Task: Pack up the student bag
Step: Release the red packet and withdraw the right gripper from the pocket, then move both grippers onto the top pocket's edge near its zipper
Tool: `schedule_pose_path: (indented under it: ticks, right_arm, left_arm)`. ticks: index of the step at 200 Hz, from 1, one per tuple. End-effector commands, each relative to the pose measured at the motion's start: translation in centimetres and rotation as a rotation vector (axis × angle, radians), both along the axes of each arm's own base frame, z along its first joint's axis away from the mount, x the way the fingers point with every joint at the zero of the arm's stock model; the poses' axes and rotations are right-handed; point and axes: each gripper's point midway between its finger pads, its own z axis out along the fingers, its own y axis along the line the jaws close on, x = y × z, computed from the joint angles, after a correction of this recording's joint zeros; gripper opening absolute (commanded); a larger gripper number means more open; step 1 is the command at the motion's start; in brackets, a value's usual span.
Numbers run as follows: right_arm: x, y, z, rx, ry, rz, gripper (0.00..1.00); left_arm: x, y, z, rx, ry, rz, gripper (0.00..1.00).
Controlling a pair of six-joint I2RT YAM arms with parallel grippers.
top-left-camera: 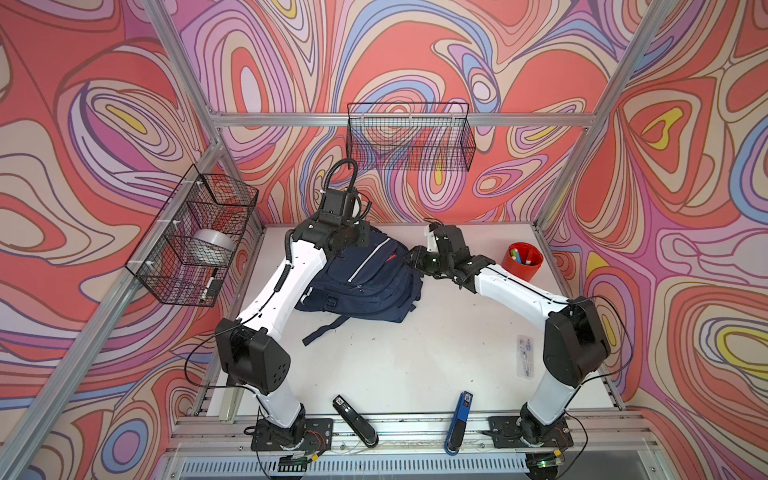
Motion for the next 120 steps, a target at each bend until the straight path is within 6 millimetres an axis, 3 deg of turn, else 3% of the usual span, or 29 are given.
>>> schedule_pose_path:
  ticks: [1, 20, 31, 47, 69, 86, 98, 120]
  right_arm:
    - [-1.7, 2.6, 0.0, -0.099, -0.041, 0.102, 0.38]
    - [-1.4, 2.6, -2.8, -0.116, 0.009, 0.092, 0.39]
    - [-0.4, 2.6, -3.2, -0.083, 0.013, 0.084, 0.32]
    - [0.4, 3.8, -3.1, -0.124, -0.013, 0.115, 0.15]
    - [1.2, 5.4, -4.3, -0.057, 0.009, 0.128, 0.04]
    - [1.7, 6.0, -4.6, -0.048, 0.003, 0.119, 0.03]
    - [1.8, 6.4, -4.6, -0.036, 0.000, 0.119, 0.03]
    - [2.4, 6.9, -5.0, -0.042, -0.016, 0.111, 0.03]
  left_arm:
    - [-1.7, 1.5, -2.5, -0.086, 0.091, 0.054, 0.27]
    - [-2.6, 2.9, -2.6, -0.298, 0.100, 0.079, 0.39]
    - [-3.2, 3.5, -2.4, -0.285, 0.099, 0.087, 0.46]
    - [-4.4, 4.5, -3.0, -0.238, 0.116, 0.113, 0.46]
    - [-6.1, 5.3, -4.9, -0.300, 0.137, 0.170, 0.45]
    - [-7.0, 5.2, -5.8, -0.377, 0.127, 0.194, 0.47]
    - [-7.3, 5.4, -6.5, -0.385, 0.131, 0.208, 0.57]
    - [-7.5, 5.4, -7.8, -0.369, 0.161, 0.211, 0.59]
